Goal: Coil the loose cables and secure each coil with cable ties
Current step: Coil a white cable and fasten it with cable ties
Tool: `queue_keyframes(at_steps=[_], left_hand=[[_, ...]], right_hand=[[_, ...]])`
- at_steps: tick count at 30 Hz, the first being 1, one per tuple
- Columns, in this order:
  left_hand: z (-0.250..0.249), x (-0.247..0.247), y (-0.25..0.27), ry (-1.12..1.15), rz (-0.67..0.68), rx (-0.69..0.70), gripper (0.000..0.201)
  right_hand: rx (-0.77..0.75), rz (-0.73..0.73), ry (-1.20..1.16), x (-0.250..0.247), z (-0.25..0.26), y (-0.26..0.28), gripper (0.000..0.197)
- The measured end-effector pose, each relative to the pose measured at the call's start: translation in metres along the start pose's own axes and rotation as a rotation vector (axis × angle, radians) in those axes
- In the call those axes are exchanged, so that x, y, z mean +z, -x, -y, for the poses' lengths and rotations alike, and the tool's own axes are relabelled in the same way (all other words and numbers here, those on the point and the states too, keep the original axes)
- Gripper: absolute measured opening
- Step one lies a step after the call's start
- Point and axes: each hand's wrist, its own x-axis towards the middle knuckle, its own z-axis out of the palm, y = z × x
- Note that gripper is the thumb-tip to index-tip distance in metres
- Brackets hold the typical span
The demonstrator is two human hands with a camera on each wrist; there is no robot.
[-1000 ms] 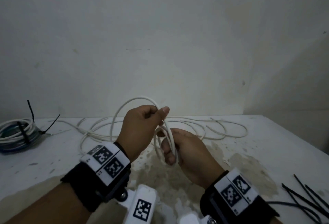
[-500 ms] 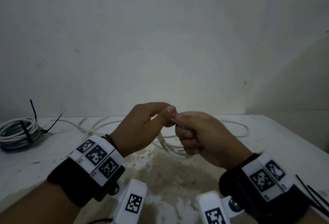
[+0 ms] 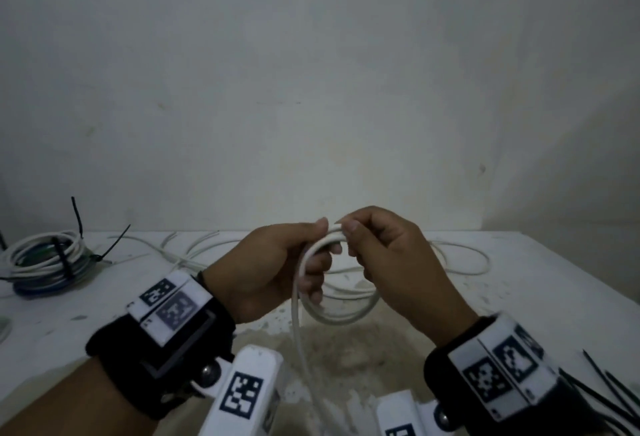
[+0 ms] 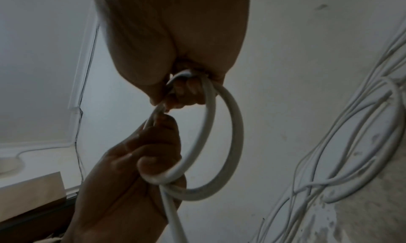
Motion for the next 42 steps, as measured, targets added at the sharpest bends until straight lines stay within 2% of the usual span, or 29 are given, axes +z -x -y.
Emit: queue_keyframes(at_steps=[4,8,12,15,17,18,19,22,23,24,26,27,28,29,33,34,35,36,37,39,41,42], left_hand=[[0.000,-0.012,0.003,0.062,0.137,-0.110,0.036],[-0.001,-0.011,0.004,0.130,0.116,-0.130,0.037],[0.003,-0.003,0.002,0.096,-0.049,-0.077,0.033],[0.005,-0.006,-0.002,0.165,-0.206,0.004,0.032],[0.001,-0.014,-0.004,0.275,-0.281,0.056,0.030],[-0.002,-0.019,-0.004,0.328,-0.311,0.081,0.030],[-0.004,-0.023,-0.004,0.373,-0.333,0.103,0.030],[-0.007,-0.028,-0.003,0.443,-0.362,0.141,0.032],[-0.007,-0.029,-0.002,0.446,-0.361,0.144,0.032],[-0.007,-0.030,-0.001,0.443,-0.362,0.146,0.032],[-0.009,-0.033,0.002,0.437,-0.375,0.153,0.032],[-0.011,-0.037,0.004,0.436,-0.388,0.159,0.032],[-0.012,-0.042,0.006,0.435,-0.403,0.166,0.031],[-0.013,-0.046,0.008,0.433,-0.416,0.172,0.031],[-0.012,-0.058,0.013,0.442,-0.423,0.155,0.031],[-0.011,-0.058,0.013,0.440,-0.414,0.141,0.031],[-0.010,-0.058,0.014,0.431,-0.402,0.127,0.031],[-0.009,-0.057,0.015,0.415,-0.391,0.112,0.030],[-0.008,-0.056,0.015,0.391,-0.382,0.097,0.030],[-0.008,-0.054,0.017,0.331,-0.365,0.068,0.030],[-0.007,-0.052,0.019,0.283,-0.337,0.037,0.031],[-0.006,-0.051,0.019,0.262,-0.318,0.018,0.032]], right_hand=[[-0.059,0.091,0.050,0.004,0.005,0.001,0.021],[-0.048,0.081,0.042,0.009,0.007,-0.004,0.019],[0.020,0.018,0.078,0.015,0.003,-0.009,0.005],[0.104,-0.119,0.254,0.018,-0.008,-0.006,0.031],[0.074,-0.217,0.319,0.021,-0.006,0.008,0.023],[0.066,-0.193,0.328,0.023,-0.006,0.018,0.014],[0.065,-0.097,0.345,0.027,-0.008,0.028,0.011],[0.127,0.369,0.453,0.041,-0.008,0.052,0.025],[0.121,0.453,0.473,0.045,-0.011,0.053,0.019],[0.106,0.478,0.499,0.047,-0.015,0.051,0.014],[0.045,0.453,0.681,0.044,-0.026,0.045,0.031],[-0.006,0.406,0.823,0.040,-0.030,0.042,0.033],[-0.087,0.337,0.985,0.035,-0.036,0.039,0.030],[-0.105,0.292,1.097,0.029,-0.040,0.039,0.024],[-0.099,0.175,1.258,0.013,-0.050,0.037,0.029],[-0.089,0.174,1.239,0.011,-0.049,0.035,0.026],[-0.051,0.167,1.157,0.009,-0.048,0.033,0.015],[0.021,0.151,1.012,0.008,-0.045,0.028,0.012],[0.118,0.109,0.811,0.005,-0.044,0.025,0.023],[0.326,0.085,0.352,0.002,-0.042,0.018,0.023],[0.337,0.011,0.018,0.003,-0.034,0.013,0.008],[0.322,-0.025,-0.094,0.003,-0.031,0.011,0.009]])
